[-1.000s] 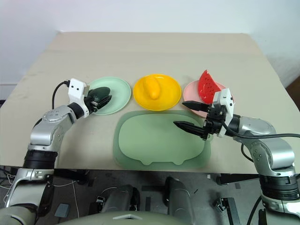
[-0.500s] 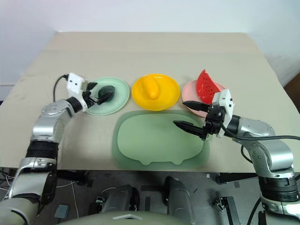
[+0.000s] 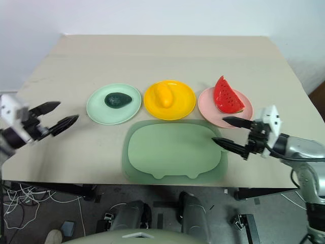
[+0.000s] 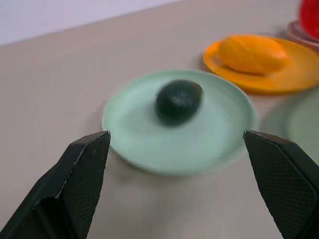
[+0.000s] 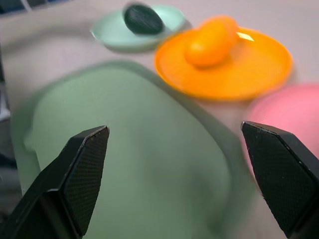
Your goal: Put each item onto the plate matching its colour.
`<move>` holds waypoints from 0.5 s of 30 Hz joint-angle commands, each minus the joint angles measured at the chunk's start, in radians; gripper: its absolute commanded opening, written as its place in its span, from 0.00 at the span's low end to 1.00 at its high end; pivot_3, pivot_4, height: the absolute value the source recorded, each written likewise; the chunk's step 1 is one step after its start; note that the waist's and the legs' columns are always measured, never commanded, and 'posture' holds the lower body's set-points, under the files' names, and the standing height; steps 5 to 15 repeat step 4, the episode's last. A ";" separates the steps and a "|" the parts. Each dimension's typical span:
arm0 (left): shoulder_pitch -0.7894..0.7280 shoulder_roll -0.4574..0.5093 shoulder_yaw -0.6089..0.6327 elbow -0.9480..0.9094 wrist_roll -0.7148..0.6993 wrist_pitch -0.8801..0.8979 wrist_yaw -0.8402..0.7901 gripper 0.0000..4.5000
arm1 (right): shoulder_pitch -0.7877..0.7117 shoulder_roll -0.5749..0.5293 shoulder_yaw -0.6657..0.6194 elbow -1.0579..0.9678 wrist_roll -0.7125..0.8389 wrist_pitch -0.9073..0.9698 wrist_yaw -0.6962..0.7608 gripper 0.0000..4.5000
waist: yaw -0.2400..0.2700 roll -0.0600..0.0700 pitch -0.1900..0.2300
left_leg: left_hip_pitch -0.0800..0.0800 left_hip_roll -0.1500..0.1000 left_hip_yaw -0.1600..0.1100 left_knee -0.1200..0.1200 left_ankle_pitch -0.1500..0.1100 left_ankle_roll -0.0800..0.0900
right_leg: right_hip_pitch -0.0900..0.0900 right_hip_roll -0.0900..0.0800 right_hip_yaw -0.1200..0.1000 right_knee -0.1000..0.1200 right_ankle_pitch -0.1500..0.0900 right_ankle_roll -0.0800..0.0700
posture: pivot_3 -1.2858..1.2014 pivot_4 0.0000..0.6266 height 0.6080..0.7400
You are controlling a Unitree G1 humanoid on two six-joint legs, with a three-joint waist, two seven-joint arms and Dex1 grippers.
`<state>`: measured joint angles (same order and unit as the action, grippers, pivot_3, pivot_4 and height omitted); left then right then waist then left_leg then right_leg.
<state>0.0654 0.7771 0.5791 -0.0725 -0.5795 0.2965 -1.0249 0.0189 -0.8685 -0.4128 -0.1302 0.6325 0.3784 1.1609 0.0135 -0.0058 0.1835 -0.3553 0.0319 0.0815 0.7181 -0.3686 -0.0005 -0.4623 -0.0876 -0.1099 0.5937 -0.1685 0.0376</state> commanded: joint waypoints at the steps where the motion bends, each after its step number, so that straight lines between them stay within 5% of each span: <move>1: 0.078 0.003 0.097 0.114 -0.031 -0.117 -0.151 0.99 | 0.015 -0.032 -0.092 0.118 -0.032 -0.124 0.071 1.00 | 0.000 0.000 0.000 | 0.000 0.000 0.000 0.000 0.000 0.000 | 0.000 0.000 0.000 0.000 -0.001 0.000 | 0.52 0.24 0.95; 15: 0.114 -0.006 0.101 0.202 -0.025 -0.190 -0.220 0.99 | 0.028 -0.044 -0.104 0.213 -0.082 -0.216 0.105 1.00 | 0.001 0.000 0.000 | 0.000 0.000 0.001 0.000 0.000 0.000 | 0.000 0.000 0.000 0.000 -0.002 0.002 | 0.52 0.24 0.95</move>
